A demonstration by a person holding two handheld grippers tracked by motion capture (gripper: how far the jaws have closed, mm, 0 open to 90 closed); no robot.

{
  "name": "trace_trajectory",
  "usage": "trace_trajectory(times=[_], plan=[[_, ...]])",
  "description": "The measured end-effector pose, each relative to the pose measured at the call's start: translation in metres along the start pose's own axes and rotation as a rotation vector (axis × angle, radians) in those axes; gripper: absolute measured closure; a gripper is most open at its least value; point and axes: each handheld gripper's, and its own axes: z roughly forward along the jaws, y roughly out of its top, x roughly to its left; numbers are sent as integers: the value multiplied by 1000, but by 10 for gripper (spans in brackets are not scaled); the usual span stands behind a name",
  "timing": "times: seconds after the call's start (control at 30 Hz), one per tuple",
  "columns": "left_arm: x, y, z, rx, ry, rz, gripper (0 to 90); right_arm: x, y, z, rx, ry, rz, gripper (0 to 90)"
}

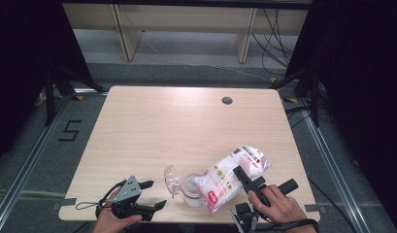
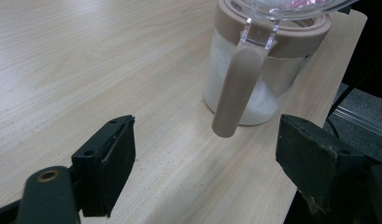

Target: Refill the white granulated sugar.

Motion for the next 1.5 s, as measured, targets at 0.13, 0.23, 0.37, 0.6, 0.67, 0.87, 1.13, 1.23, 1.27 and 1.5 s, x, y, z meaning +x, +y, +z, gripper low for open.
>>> trace_trajectory(times=[0.13, 0.23, 0.37, 0.6, 0.67, 0.87, 1.13, 1.23, 1.27, 1.5], plan=[[0, 0, -1, 5, 0, 6, 198, -1, 0, 0, -4, 4, -8, 695], [1, 0, -1, 5, 0, 8, 198, 0, -1, 0, -2, 7, 4, 696], [1, 0, -1, 8, 5, 11, 198, 0, -1, 0, -3, 8, 10, 697], [0, 0, -1, 9, 5, 12, 198, -1, -2, 0, -4, 7, 4, 699], [1, 0, -1, 9, 6, 12, 198, -1, -2, 0, -5, 8, 0, 700], [1, 1, -2, 8, 6, 12, 198, 0, -2, 0, -12, 10, 17, 702], [1, 0, -1, 8, 5, 12, 198, -1, -3, -1, -6, 7, 19, 705], [1, 1, -2, 8, 5, 11, 198, -1, -3, -1, -3, 4, 23, 706], [1, 1, -2, 8, 5, 11, 198, -1, -4, -1, -2, 5, 23, 707], [1, 1, -1, 6, 2, 12, 198, -1, -5, -1, -4, 12, 23, 709]])
